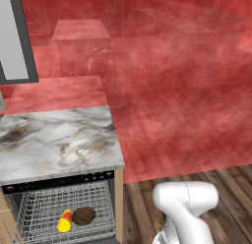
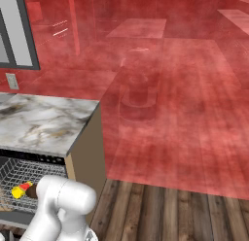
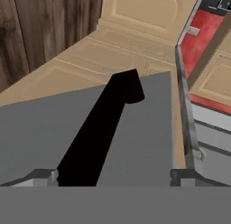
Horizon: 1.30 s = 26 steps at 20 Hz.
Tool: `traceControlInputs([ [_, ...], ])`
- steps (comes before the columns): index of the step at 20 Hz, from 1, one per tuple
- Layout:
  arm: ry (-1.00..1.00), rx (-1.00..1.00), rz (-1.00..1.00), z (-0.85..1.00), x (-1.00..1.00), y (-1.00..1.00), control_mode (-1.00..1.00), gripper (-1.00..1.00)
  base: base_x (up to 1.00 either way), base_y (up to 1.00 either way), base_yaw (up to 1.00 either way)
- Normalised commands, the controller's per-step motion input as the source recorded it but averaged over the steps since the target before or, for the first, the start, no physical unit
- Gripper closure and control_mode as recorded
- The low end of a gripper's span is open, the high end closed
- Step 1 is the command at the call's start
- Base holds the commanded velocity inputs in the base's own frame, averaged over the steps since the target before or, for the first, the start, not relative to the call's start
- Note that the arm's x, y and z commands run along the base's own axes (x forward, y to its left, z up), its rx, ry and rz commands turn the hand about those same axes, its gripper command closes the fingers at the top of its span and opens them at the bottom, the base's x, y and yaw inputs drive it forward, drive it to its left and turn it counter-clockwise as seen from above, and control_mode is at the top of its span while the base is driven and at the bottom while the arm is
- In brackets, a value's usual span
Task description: Pick up the cup and bowl from the counter, place them in the dishwasher, and close the dishwasher door.
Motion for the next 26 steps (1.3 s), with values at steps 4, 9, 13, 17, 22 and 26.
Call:
traceControlInputs([
  [4,-0.1,0.05,0.06,0.0,1.0,-0.69,-1.0,-1.0,0.0,0.0,0.0],
  [9,-0.07,0.18,0.03,0.0,1.0,-0.42,-1.0,-1.0,0.0,0.0,0.0],
  [13,-0.04,0.29,0.0,-0.05,1.0,-0.18,-1.0,-1.0,0.0,0.0,0.0],
  [17,-0.01,0.37,0.0,-0.12,1.0,-0.02,-1.0,-1.0,0.0,0.0,0.0],
  [22,0.0,0.34,0.0,-0.16,1.0,0.0,-1.0,-1.0,0.0,0.0,0.0],
  [26,0.0,0.32,0.0,-0.15,1.0,0.0,-1.0,-1.0,0.0,0.0,0.0],
])
